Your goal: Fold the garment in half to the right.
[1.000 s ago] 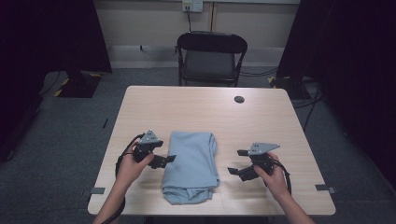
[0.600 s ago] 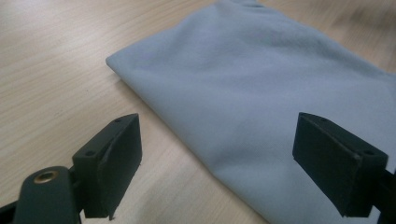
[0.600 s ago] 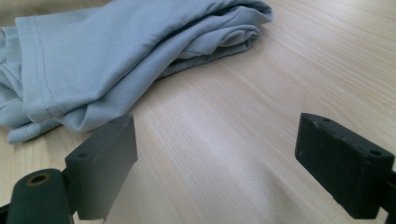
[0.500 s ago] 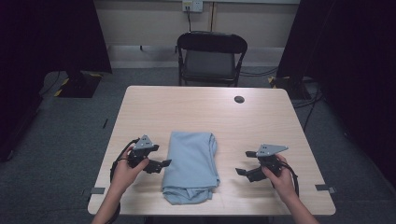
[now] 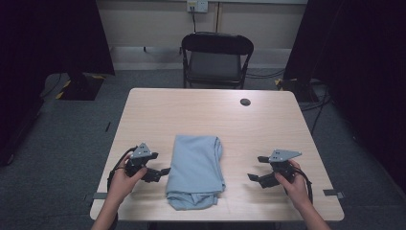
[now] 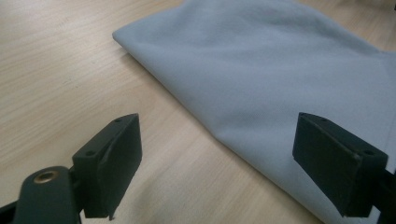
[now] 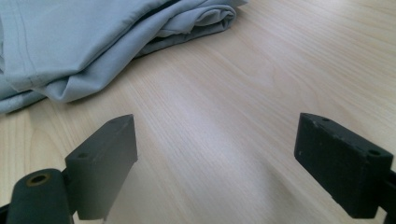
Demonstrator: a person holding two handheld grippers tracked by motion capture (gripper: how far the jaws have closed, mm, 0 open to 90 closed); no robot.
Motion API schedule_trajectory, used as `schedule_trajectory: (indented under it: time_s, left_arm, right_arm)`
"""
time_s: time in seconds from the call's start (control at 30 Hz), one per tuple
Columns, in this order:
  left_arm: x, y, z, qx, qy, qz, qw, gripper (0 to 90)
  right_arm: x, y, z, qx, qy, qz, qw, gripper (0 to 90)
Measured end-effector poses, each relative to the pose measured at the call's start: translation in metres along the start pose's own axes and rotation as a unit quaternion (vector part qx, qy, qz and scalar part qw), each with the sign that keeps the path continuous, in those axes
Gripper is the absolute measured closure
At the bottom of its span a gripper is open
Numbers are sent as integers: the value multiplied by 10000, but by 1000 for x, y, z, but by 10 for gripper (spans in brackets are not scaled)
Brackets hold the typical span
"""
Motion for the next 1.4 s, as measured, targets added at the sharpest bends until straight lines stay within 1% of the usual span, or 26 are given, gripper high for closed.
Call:
schedule_trajectory:
  time_s: [0.13, 0.2, 0.4, 0.5, 0.7, 0.83, 0.87, 0.93, 1.17, 1.3, 1.4]
  left_arm:
    - [-3, -4, -3, -30, 46, 19, 10000, 154]
    - [-4, -6, -4, -25, 60, -3, 10000, 154]
    - [-7, -12, -5, -66, 74, -51, 9999, 154]
    - [-9, -14, -5, -49, 81, -71, 9999, 154]
    - [-12, -20, -7, -78, 105, -94, 9999, 154]
    - [-12, -26, -8, -106, 113, -126, 9998, 154]
    - [-13, -28, -8, -73, 106, -157, 9998, 155]
    - [-14, -30, -9, -93, 106, -166, 9998, 155]
    - [-22, -39, -13, -147, 213, -197, 9995, 155]
    - [-25, -43, -14, -168, 245, -196, 9994, 155]
    - [-27, -45, -14, -189, 253, -190, 9993, 155]
  right_arm:
    - [-6, -4, 3, 4, -46, -11, 10000, 123]
    - [-9, -6, 4, 64, -70, 8, 10000, 123]
    - [-18, -15, 11, 117, -155, 8, 9998, 123]
    - [-22, -18, 14, 113, -221, -28, 9997, 123]
    - [-30, -25, 20, 118, -322, -64, 9994, 123]
    - [-34, -30, 22, 145, -374, -103, 9991, 123]
    - [-34, -32, 23, 140, -377, -112, 9991, 123]
    - [-35, -34, 24, 118, -411, -138, 9990, 124]
    - [-41, -40, 28, 129, -471, -201, 9986, 123]
    - [-43, -44, 29, 150, -507, -238, 9983, 123]
    - [-46, -46, 30, 116, -522, -266, 9982, 123]
Point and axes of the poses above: each handheld gripper's, and its own axes: x roughly forward along the jaws, y roughly out of its top, z roughly to its right, the point moved 6 cm from there along x, roughly forward along the jaws, and after that the axes turned 2 degrees about z, right-handed, at the moved point
